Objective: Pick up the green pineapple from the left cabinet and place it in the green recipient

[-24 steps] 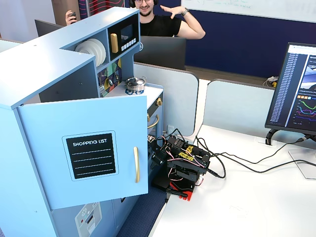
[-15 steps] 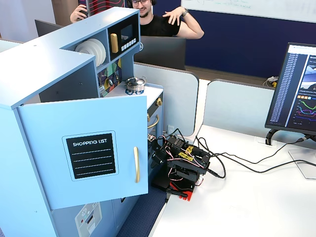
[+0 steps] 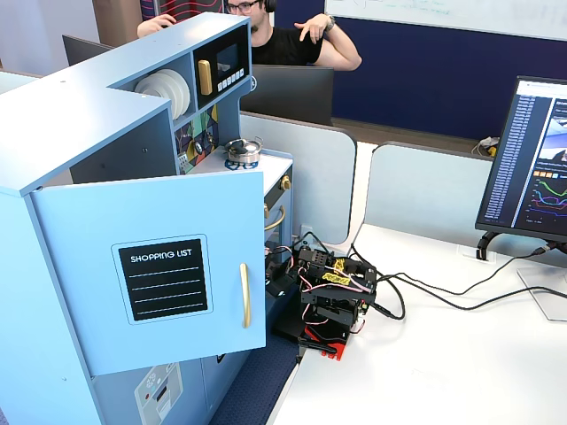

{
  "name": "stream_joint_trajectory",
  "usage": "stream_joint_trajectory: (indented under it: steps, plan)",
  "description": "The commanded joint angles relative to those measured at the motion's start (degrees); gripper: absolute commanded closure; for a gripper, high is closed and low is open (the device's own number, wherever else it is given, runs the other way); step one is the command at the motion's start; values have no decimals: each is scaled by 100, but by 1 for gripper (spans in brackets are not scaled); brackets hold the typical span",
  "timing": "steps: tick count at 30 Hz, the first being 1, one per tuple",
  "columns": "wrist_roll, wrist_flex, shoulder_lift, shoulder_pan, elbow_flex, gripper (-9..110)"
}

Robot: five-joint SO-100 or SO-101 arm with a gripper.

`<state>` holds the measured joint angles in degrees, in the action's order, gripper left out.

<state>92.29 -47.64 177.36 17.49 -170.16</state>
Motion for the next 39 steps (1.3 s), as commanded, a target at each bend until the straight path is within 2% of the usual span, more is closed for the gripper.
stream_joint_trajectory:
  steps: [1, 5, 10, 13, 17, 21, 39]
  plan:
    - [615, 2074, -826, 1635, 1116, 101]
    - [993, 2856, -2030, 2294, 2153, 101]
    - [949, 3340, -3445, 2338, 3445, 93]
    - [703, 3709, -4166, 2285, 4157, 84]
    - [158, 4324, -4939, 2206, 4896, 67]
    - [44, 4720, -5616, 2171, 5502, 61]
    - [26, 5089, -7708, 2637, 7392, 58]
